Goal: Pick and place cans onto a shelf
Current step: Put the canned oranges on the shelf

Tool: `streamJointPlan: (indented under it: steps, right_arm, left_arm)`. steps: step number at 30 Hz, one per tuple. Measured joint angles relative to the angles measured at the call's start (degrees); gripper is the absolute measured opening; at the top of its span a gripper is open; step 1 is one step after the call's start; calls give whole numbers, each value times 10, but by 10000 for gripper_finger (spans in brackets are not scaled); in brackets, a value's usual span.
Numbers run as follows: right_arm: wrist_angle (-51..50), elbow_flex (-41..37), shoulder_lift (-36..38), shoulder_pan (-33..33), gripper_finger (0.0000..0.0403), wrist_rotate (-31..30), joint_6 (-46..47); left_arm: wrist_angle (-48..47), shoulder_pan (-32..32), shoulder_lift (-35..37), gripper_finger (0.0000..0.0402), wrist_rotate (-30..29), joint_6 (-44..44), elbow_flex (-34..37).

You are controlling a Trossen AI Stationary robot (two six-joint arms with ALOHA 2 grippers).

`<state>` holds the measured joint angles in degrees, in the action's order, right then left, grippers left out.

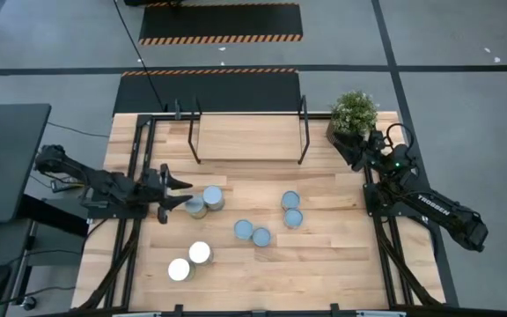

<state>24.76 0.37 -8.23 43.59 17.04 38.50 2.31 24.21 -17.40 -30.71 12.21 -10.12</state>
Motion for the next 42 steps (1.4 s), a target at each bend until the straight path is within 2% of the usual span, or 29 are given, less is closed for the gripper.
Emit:
streamJointPlan:
  steps: [6, 9, 12, 18, 21, 26, 29, 34, 42]
  right_arm:
    - [-1, 0, 0, 0, 373, -9, -32]
    - [0, 0, 0, -1, 373, -8, -42]
    - [9, 0, 0, -6, 373, 21, -67]
    - [42, 0, 0, -51, 373, 35, -110]
    - [43, 0, -2, -83, 373, 17, -136]
    - [58, 0, -22, -136, 373, -22, -187]
    - [83, 0, -40, -161, 373, -34, -207]
    - [109, 5, -80, -206, 373, -88, -239]
    - [151, 5, -154, -273, 373, -139, -275]
  left_arm:
    - [-167, 0, -67, 240, 10, 31, -89]
    - [-258, 0, -107, 248, 20, 84, -136]
    - [-336, 0, -149, 249, 33, 114, -181]
    - [-467, 0, -245, 266, 79, 168, -254]
    - [-485, 0, -295, 288, 122, 215, -259]
    - [-516, 1, -374, 331, 188, 232, -259]
    - [-515, 0, -414, 348, 172, 234, -259]
    - [-467, 0, -476, 353, 170, 236, -259]
    - [-436, -22, -521, 353, 166, 259, -271]
